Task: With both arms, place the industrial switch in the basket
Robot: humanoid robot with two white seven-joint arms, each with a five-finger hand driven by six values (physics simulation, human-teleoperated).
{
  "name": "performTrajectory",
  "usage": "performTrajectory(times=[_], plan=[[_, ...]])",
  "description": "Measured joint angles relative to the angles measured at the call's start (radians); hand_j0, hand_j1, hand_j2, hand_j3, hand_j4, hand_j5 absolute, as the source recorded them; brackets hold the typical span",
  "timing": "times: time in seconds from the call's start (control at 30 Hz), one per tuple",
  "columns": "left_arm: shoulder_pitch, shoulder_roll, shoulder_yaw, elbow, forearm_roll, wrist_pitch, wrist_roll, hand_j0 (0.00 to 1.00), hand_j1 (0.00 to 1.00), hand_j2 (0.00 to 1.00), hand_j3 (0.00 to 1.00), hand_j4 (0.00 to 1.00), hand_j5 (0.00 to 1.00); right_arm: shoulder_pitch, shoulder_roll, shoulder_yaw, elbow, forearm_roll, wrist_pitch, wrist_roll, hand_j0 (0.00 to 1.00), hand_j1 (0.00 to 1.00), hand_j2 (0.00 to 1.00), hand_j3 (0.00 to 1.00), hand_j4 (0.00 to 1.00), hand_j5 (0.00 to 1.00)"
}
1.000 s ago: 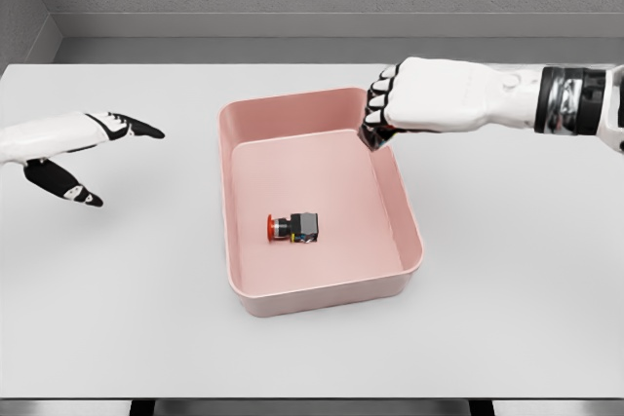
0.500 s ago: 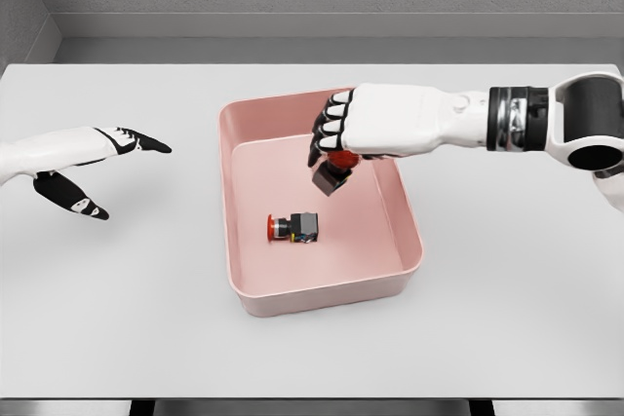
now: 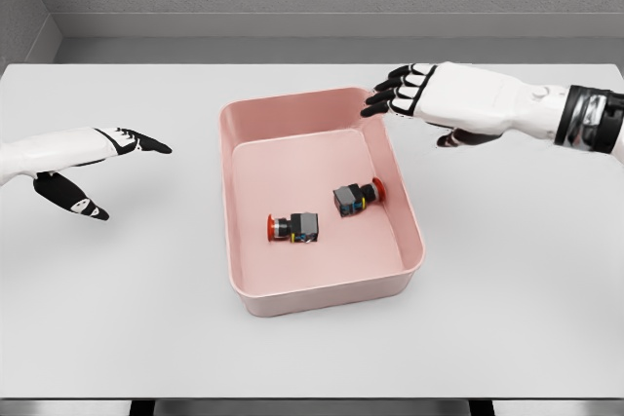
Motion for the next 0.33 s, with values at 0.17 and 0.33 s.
performTrajectory(times=[0.17, 0.33], plan=[[0.000, -0.001, -0.001, 0.000, 0.000, 0.000, 0.000, 1.00, 1.00, 1.00, 1.00, 1.00, 1.00, 0.031, -0.009, -0.047, 0.085, 0.001, 0.000, 0.000, 1.00, 1.00, 1.00, 1.00, 1.00, 1.00], [0.000, -0.001, -0.010, 0.000, 0.000, 0.000, 0.000, 1.00, 1.00, 1.00, 1.00, 1.00, 1.00, 0.046, -0.010, -0.056, 0.137, 0.001, 0.000, -0.001, 1.00, 1.00, 1.00, 1.00, 1.00, 1.00]])
